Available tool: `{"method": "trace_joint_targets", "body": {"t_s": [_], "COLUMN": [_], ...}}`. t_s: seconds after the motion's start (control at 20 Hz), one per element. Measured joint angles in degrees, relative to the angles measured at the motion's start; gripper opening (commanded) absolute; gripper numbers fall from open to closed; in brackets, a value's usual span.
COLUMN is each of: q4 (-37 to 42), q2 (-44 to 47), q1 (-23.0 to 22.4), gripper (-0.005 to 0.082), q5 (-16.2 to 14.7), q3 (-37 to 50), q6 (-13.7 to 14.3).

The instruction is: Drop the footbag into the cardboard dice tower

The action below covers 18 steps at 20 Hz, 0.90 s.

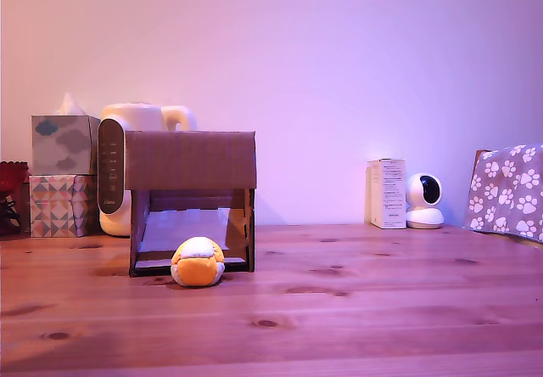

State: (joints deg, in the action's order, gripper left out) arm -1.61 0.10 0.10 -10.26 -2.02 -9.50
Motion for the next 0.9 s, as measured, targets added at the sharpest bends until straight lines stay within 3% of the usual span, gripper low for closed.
{"method": "trace_joint_targets", "body": {"t_s": [0.25, 0.55, 0.8, 0.9], "q4": [-0.6, 1.3, 9.3, 12.6], "q2": [0.6, 14.4, 30.9, 37.2], "q1": [-1.4, -8.1, -18.2, -22.3], "gripper": [-0.0019, -0.0019, -0.0019, -0.0019], "q5": [-8.7, -14.4, -15.0, -12.9], "q3": [-3.6, -12.9, -13.0, -13.0], "q6": [-3.4, -3.7, -3.6, -2.9]}}
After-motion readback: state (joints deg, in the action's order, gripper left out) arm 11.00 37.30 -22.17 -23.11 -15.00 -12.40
